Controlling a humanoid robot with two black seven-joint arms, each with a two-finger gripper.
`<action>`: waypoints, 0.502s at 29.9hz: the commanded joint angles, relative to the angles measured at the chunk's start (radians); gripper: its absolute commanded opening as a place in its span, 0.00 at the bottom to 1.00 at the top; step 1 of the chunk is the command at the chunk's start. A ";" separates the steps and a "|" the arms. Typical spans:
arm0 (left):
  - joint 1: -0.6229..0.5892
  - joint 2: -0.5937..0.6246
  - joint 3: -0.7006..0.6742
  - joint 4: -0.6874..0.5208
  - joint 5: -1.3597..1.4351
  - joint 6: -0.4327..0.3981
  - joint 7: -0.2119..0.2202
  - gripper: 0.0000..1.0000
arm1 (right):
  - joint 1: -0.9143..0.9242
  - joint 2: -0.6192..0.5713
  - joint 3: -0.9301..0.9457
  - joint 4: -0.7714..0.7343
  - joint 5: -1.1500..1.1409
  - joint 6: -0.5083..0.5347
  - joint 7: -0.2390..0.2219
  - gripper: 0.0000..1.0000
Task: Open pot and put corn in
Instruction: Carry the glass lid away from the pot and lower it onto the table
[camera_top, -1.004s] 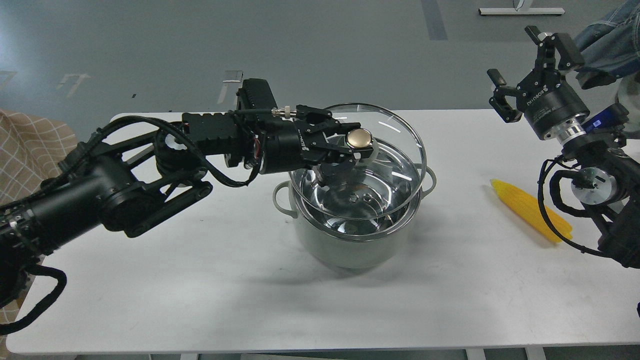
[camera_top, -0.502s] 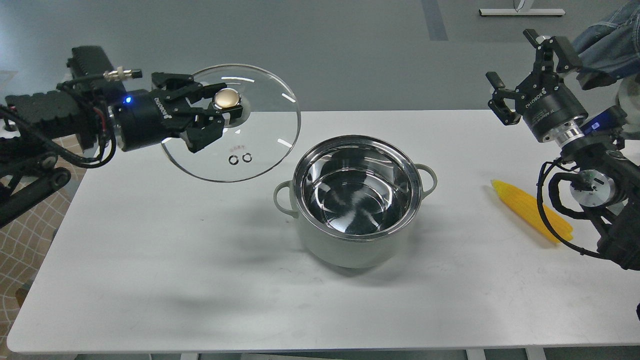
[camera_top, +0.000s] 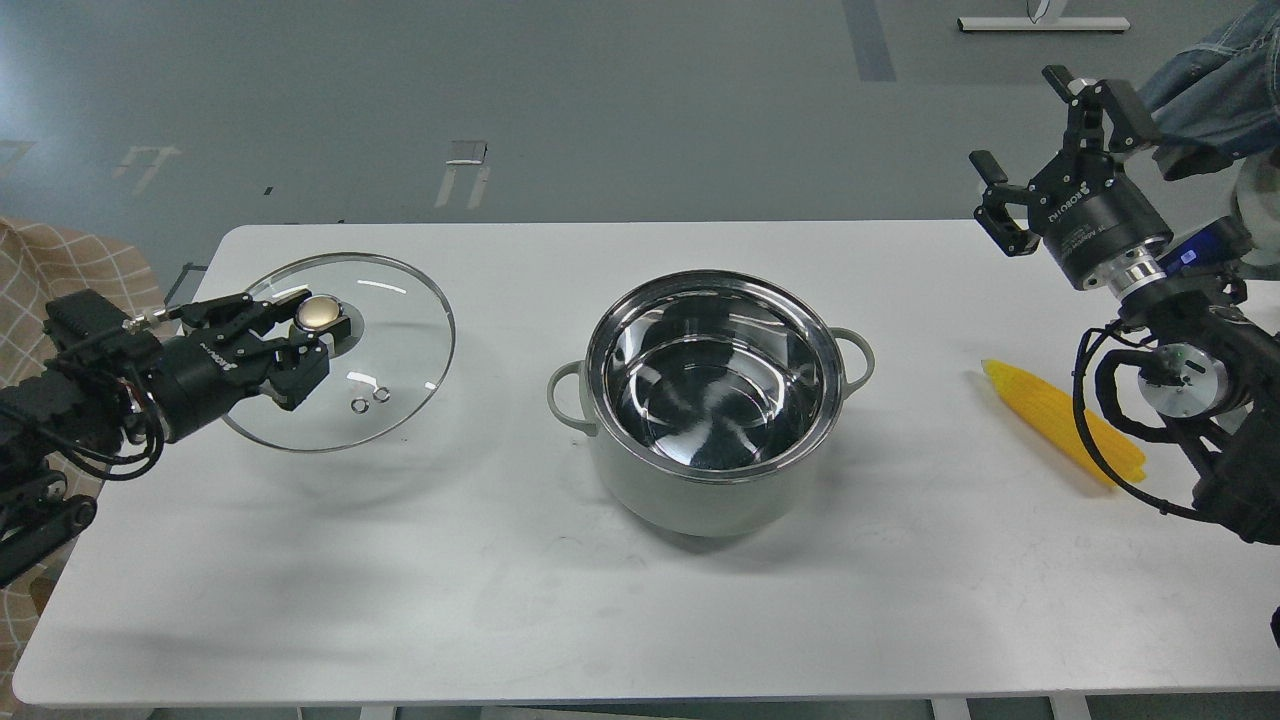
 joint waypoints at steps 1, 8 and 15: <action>0.034 -0.039 0.000 0.066 -0.014 0.010 0.000 0.00 | -0.006 0.000 0.001 0.002 0.000 -0.001 0.000 0.99; 0.042 -0.080 -0.002 0.130 -0.016 0.027 0.000 0.00 | -0.006 0.000 0.000 0.002 0.000 -0.001 0.000 0.99; 0.066 -0.117 0.000 0.192 -0.043 0.059 0.000 0.05 | -0.006 0.001 0.000 0.000 0.000 -0.001 0.000 0.99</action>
